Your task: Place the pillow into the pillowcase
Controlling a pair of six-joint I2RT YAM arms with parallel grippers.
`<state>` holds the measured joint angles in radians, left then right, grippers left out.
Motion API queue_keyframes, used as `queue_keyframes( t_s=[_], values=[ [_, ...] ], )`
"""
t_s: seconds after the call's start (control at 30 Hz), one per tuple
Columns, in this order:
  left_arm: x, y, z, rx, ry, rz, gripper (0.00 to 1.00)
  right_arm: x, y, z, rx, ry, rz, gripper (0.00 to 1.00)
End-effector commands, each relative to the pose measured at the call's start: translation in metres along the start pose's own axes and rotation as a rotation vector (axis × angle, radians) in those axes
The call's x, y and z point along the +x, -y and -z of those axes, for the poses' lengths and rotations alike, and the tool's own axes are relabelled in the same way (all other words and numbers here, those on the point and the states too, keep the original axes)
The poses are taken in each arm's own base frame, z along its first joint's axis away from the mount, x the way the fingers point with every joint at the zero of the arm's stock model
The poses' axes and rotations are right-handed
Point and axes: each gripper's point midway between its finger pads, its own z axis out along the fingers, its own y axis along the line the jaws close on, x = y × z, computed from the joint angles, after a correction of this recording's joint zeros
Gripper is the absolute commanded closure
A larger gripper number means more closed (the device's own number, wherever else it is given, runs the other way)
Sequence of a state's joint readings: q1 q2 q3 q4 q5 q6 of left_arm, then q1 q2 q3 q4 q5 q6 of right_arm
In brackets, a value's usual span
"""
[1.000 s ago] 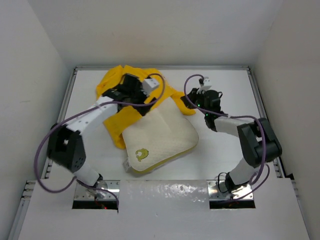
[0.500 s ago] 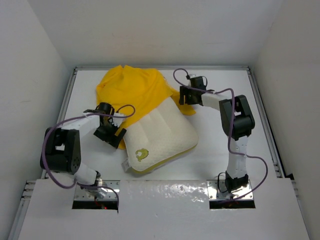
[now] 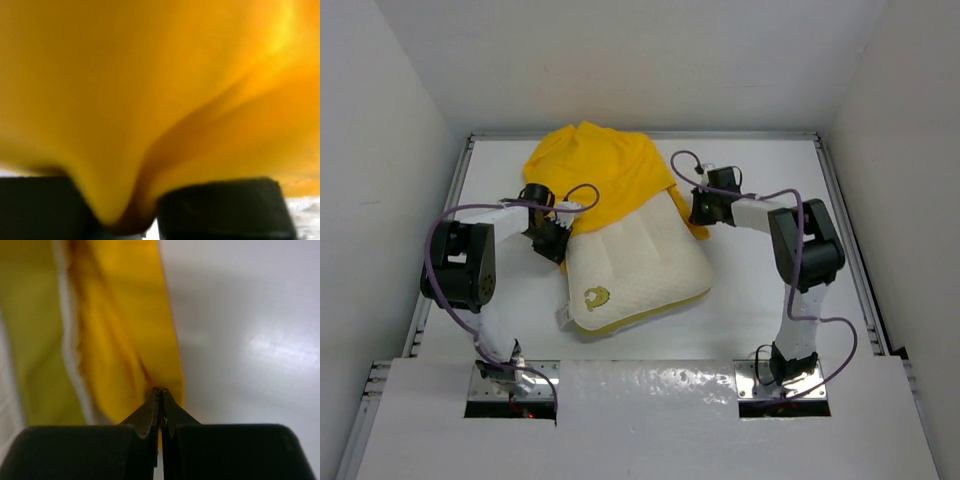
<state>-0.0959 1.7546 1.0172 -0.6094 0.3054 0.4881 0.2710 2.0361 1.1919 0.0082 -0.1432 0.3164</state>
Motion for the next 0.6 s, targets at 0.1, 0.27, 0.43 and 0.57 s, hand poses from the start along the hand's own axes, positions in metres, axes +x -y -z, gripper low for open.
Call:
queue_keyframes(
  t_s=[0.1,0.27,0.43,0.57],
  values=[
    [-0.066,-0.035,0.006,-0.059,0.204,0.019,1.00,0.052,-0.045,0.069,-0.184,0.093,-0.151,1.00],
    [-0.095,-0.100,0.037,-0.148,0.317,0.153,1.00,0.091,-0.066,0.087,-0.144,0.066,-0.060,1.00],
    [-0.091,-0.139,0.052,-0.294,0.341,0.180,1.00,0.082,-0.072,0.092,-0.151,0.071,-0.025,1.00],
    [-0.090,-0.144,0.052,-0.275,0.340,0.195,0.78,0.053,-0.065,0.090,-0.083,0.094,0.027,0.71]
  ],
)
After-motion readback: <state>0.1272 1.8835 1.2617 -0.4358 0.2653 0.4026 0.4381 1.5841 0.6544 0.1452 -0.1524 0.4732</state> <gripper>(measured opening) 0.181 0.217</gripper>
